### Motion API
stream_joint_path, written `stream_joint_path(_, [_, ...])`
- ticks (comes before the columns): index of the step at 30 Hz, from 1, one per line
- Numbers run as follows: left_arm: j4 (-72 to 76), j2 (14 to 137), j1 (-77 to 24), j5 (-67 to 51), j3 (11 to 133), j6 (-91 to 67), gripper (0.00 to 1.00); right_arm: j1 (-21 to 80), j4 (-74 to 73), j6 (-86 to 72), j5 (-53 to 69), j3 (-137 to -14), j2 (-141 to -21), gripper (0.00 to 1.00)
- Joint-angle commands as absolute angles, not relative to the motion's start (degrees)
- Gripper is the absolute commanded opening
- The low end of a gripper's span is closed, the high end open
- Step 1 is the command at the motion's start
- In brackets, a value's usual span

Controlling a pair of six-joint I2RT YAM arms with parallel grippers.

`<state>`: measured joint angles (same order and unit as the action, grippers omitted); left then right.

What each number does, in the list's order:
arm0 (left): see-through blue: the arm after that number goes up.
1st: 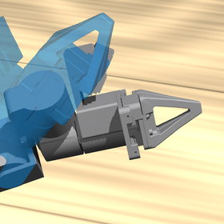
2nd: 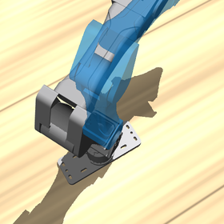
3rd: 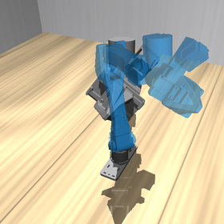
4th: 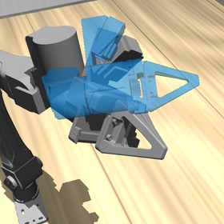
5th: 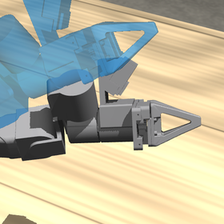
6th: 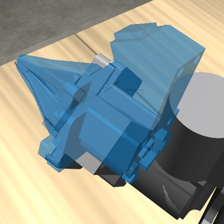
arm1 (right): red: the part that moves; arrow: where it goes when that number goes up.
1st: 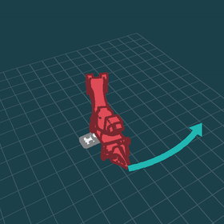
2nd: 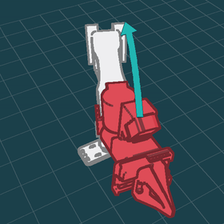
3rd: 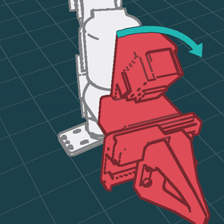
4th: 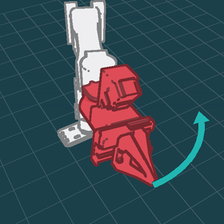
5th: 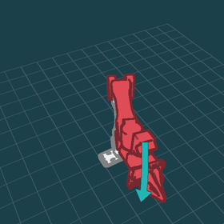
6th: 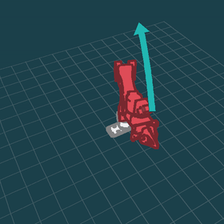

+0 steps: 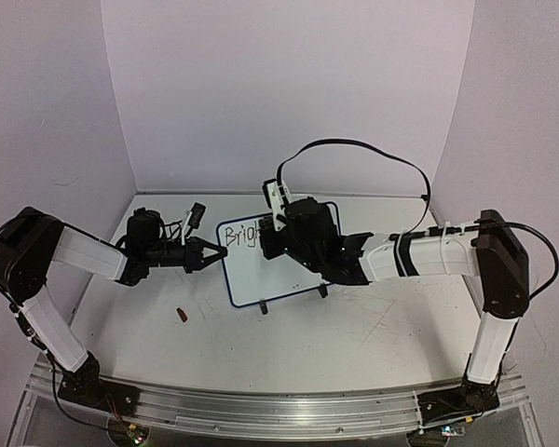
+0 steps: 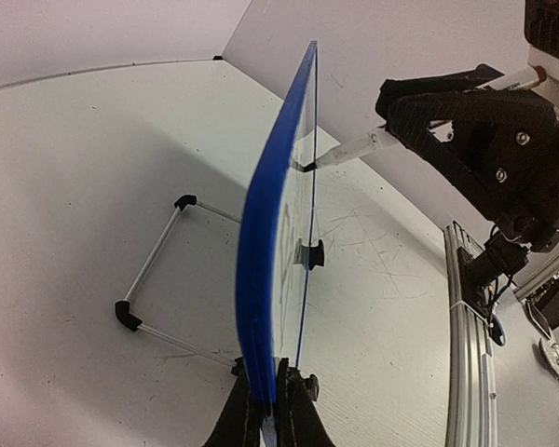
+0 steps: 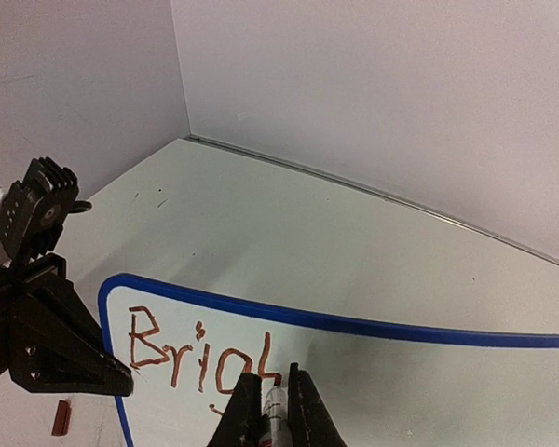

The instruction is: Write a sentence on the whiteboard

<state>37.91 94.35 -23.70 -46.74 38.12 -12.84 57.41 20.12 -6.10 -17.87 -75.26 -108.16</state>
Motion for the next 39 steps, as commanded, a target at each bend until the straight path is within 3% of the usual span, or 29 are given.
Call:
stream_joint_path(1, [37.09,92.93,-23.49,-44.82,39.56,-8.53,0.00,56.46,18.37,-7.79,-17.90,-73.42,-106.45,0.00])
stream_joint_path(14, [37.04,93.10,-23.50,-44.81,39.59,-8.70,0.00,56.43,20.56,-7.38,-17.23,-74.77,-101.85,0.00])
stream_joint_path(39, [37.05,92.85,-23.53,-44.97,39.64,-8.61,0.00,55.07,21.71,-5.50,-16.32,-78.13,-106.12,0.00])
